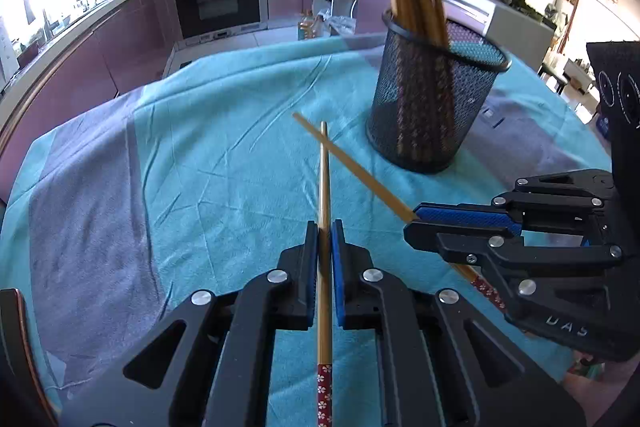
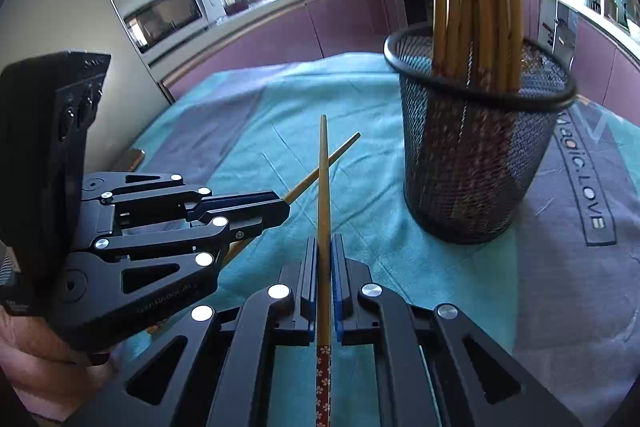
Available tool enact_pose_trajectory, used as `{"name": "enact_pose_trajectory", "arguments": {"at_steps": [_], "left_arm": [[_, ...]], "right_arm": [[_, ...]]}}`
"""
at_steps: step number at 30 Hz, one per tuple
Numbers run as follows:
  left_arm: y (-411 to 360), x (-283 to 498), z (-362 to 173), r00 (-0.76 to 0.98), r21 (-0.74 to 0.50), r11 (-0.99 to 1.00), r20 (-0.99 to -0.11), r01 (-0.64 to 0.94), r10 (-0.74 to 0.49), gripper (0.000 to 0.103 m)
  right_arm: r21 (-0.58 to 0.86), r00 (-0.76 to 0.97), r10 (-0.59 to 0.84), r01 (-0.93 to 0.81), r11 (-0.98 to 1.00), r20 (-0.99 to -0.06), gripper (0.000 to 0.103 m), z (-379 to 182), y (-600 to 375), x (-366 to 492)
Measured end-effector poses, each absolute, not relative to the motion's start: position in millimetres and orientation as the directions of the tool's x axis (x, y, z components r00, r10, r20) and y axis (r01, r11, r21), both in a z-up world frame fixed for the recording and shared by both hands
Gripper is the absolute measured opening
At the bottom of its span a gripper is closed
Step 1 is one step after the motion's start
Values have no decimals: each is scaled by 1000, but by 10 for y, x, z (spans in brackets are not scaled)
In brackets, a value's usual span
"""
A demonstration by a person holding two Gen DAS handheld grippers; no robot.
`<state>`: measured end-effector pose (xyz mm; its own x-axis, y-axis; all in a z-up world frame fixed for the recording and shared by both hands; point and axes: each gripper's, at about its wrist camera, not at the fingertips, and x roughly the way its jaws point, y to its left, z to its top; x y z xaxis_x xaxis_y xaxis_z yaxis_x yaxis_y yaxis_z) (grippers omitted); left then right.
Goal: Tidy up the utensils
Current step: 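Lift both chopsticks upright and carry them above the mesh cup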
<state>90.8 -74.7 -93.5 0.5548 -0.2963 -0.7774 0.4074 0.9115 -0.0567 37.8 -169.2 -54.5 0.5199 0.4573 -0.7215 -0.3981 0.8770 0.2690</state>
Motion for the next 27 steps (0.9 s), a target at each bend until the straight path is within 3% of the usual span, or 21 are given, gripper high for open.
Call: {"name": "enact_pose_trajectory", "arguments": {"at_steps": [13,27], "left_arm": [[-553,682,-424,572,-164,870,-695,465,-436,7],[-564,524,-141,583,-214,842,-638,495,-504,7]], "right_arm": [[303,602,515,-423,854,-611,6,-123,-1906,131],[321,642,526,-418,850,-558,6,69,-2065,98]]}}
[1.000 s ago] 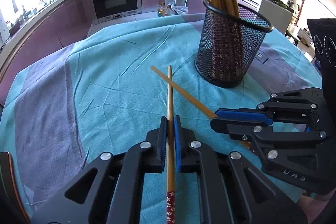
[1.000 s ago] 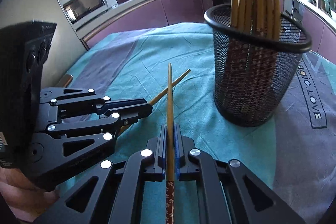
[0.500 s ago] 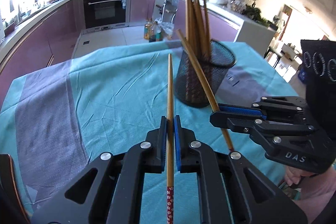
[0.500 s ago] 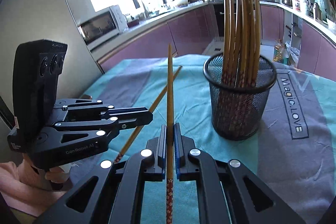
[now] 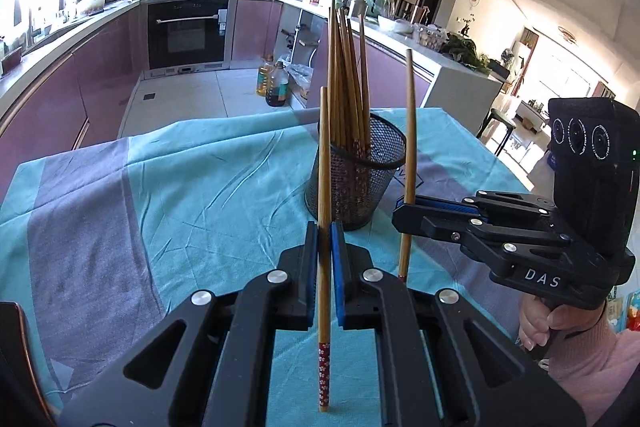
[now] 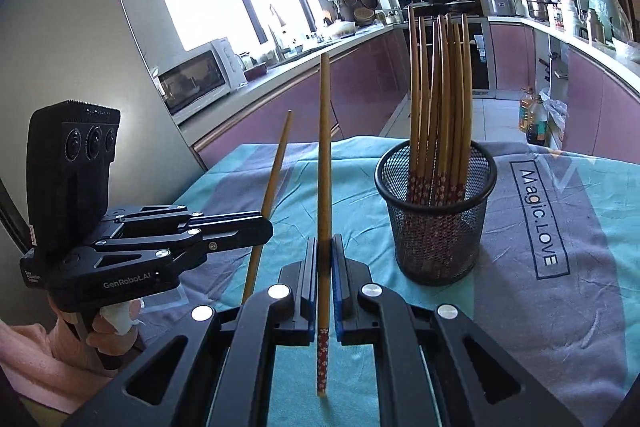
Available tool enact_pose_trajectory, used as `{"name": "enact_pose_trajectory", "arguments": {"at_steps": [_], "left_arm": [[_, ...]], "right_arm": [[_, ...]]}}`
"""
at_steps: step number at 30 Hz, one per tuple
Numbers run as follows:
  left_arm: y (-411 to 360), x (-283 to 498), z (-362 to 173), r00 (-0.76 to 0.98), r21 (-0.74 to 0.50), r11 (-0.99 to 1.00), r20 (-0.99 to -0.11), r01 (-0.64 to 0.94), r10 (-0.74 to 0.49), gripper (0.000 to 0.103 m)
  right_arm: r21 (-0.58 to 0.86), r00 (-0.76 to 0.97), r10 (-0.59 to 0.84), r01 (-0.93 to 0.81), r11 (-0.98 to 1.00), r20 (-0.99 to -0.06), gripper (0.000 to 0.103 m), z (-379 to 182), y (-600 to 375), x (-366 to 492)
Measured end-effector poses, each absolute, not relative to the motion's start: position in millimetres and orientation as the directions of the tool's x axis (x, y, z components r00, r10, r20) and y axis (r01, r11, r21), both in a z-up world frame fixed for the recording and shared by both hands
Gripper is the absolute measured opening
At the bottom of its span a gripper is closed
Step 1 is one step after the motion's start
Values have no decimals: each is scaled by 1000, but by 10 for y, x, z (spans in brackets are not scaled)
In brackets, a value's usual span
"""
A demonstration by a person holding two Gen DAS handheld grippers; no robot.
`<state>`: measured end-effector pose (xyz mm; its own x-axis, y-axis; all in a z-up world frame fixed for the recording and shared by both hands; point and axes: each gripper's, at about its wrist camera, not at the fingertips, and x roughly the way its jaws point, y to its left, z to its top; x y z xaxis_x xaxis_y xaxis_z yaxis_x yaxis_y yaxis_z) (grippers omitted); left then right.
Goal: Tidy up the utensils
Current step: 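Lift both chopsticks upright and carry them above the mesh cup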
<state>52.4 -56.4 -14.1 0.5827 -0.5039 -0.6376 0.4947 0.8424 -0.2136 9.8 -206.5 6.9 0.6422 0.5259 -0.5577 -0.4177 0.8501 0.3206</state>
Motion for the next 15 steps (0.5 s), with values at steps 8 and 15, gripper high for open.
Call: {"name": "enact_pose_trajectory", "arguments": {"at_steps": [8,15], "left_arm": [[-536,522,-76,592,-224,834,-614,504,-522,7],[-524,532,-36,597,-229,831,-602,507,-530,7]], "right_arm": [[319,663,526,-418,851,-533,6,164,-2137,89],[310,678,520,-418,854,-520,6,233,-2174,81]]}}
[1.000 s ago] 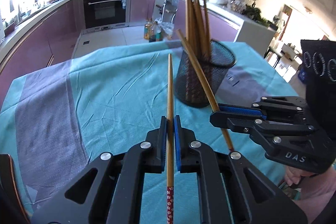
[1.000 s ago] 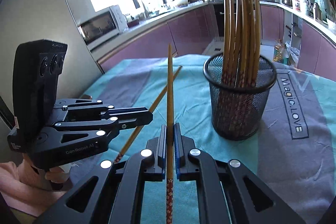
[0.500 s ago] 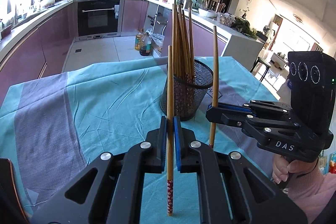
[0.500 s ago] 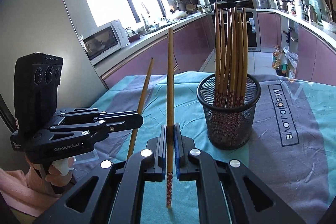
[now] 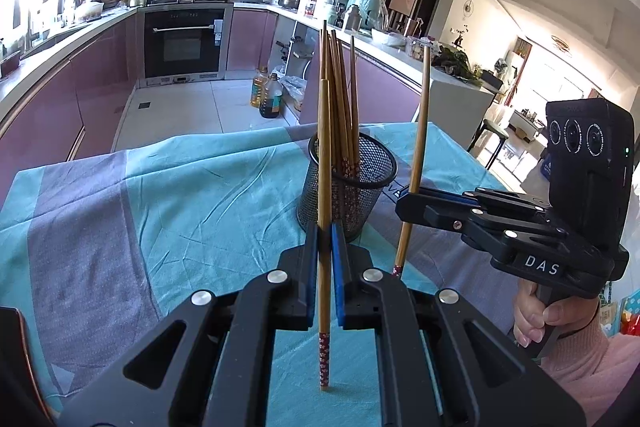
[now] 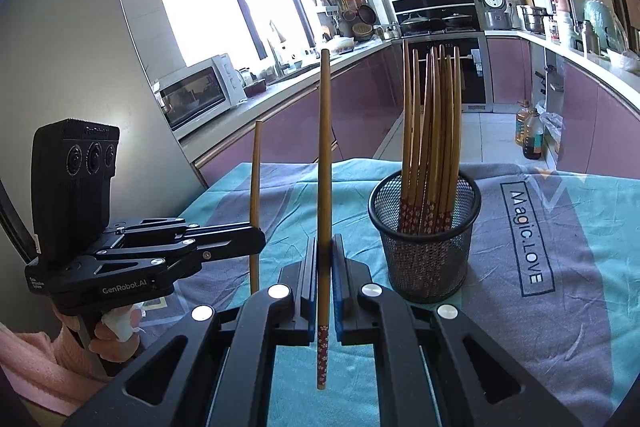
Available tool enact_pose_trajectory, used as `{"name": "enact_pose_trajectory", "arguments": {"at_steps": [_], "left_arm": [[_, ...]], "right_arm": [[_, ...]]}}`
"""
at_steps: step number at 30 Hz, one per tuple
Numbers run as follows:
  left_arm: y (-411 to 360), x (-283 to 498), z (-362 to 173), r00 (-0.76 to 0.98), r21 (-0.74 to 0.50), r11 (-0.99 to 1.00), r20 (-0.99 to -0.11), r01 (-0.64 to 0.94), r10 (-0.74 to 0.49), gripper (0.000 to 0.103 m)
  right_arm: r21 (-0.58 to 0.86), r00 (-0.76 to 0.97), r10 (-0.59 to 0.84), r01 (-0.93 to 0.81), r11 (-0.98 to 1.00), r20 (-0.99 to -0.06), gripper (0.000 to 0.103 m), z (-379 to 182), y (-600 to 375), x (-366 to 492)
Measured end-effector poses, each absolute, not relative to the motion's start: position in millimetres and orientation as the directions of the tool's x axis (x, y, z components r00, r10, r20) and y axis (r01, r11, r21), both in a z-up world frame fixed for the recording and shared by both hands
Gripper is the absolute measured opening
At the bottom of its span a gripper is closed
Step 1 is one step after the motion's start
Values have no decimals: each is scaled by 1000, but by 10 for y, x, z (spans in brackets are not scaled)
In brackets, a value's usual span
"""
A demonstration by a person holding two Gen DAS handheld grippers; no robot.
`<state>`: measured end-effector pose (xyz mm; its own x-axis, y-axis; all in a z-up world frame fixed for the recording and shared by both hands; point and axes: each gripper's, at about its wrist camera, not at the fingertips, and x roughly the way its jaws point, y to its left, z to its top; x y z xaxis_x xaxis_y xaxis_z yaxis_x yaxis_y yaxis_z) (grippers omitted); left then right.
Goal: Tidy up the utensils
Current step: 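Lift both chopsticks upright and carry them above the mesh cup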
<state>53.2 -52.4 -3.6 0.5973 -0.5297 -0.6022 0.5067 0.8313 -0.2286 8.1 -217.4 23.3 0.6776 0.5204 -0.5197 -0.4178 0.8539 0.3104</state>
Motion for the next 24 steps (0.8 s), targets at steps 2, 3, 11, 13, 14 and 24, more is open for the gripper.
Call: {"name": "enact_pose_trajectory", "arguments": {"at_steps": [2,3,11,13,14,24], "left_arm": [[-527,524,-17,601,-227,832,-598,507,-530,7],[-520,530,-20,602,-228,831,-596,507,-531,7],[-530,549,19,611,-233,829,-581,508,-537,7],[-535,562,27,612,-233,829,-579,509,-539,7],[-537,563,34,613,-233,828,-578,510,-539,7],[-528,566,94,622,-233,825,-560,515,-547,7]], "right_arm": [[308,682,518,-416,856,-517,6,251,-2181,84],[308,683,517,-415,856,-515,6,254,-2185,76],[300,697,508,-411,861,-505,6,307,-2210,60],[299,699,508,-411,861,-503,6,325,-2219,70],[297,700,507,-411,862,-502,6,331,-2220,72],[290,707,505,-413,863,-496,6,372,-2217,76]]}}
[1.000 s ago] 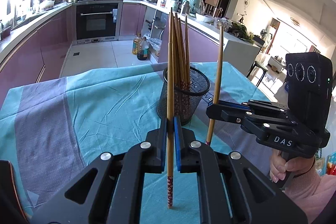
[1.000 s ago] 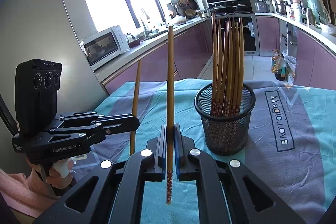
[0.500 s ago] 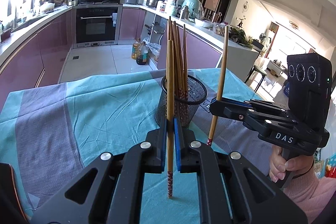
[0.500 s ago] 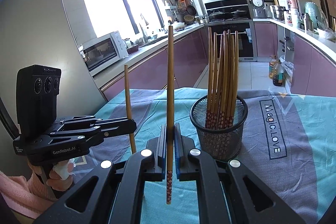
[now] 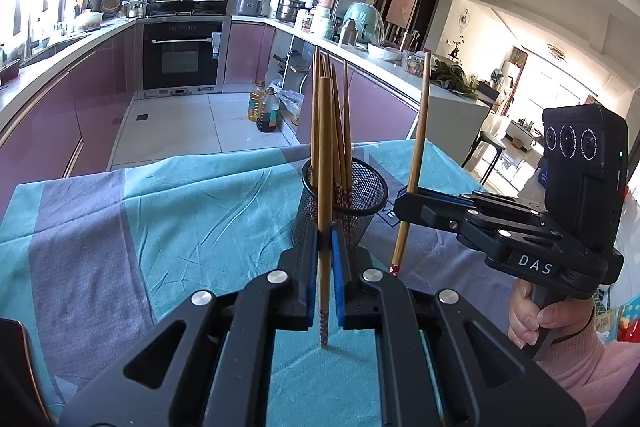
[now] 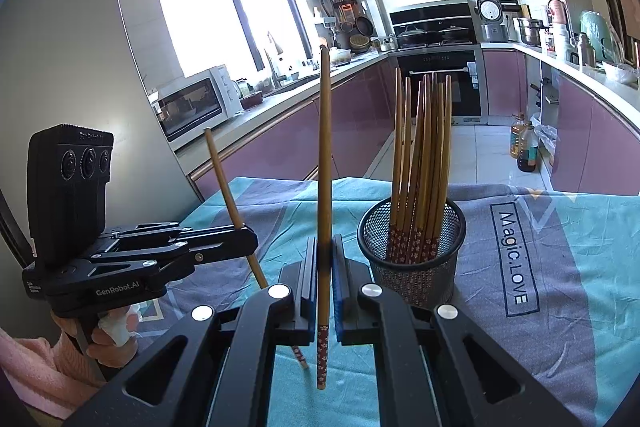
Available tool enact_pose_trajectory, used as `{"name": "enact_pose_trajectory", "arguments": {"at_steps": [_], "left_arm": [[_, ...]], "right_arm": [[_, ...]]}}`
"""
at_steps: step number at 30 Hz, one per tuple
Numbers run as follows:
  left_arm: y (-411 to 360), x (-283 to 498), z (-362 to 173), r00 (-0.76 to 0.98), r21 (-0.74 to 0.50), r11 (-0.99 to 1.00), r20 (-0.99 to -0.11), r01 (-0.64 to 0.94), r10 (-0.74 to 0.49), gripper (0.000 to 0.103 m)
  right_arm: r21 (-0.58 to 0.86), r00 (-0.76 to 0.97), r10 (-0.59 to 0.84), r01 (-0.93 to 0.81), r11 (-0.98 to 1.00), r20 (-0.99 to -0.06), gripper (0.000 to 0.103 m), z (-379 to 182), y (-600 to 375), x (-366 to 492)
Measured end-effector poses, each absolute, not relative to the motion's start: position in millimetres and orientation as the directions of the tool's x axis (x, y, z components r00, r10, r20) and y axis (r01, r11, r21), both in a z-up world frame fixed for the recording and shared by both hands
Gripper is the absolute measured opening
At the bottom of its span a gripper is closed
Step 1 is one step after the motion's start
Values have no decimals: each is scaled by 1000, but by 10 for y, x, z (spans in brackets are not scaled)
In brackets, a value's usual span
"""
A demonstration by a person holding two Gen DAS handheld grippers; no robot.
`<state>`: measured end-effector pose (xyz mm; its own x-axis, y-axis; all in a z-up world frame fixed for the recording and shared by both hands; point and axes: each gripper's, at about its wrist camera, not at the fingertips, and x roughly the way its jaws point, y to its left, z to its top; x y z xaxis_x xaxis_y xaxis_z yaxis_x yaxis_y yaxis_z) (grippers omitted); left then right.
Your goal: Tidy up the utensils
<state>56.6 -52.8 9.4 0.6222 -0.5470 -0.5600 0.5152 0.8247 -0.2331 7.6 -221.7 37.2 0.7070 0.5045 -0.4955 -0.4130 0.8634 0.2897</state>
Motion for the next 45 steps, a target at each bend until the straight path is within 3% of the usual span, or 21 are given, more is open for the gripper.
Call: {"name": "enact_pose_trajectory", "arguments": {"at_steps": [45], "left_arm": [[-564,576,295,637,-204,811,-527,548,-563,7]], "right_arm": [[260,744,483,-407,876,-462,6,572,-2239,164]]}}
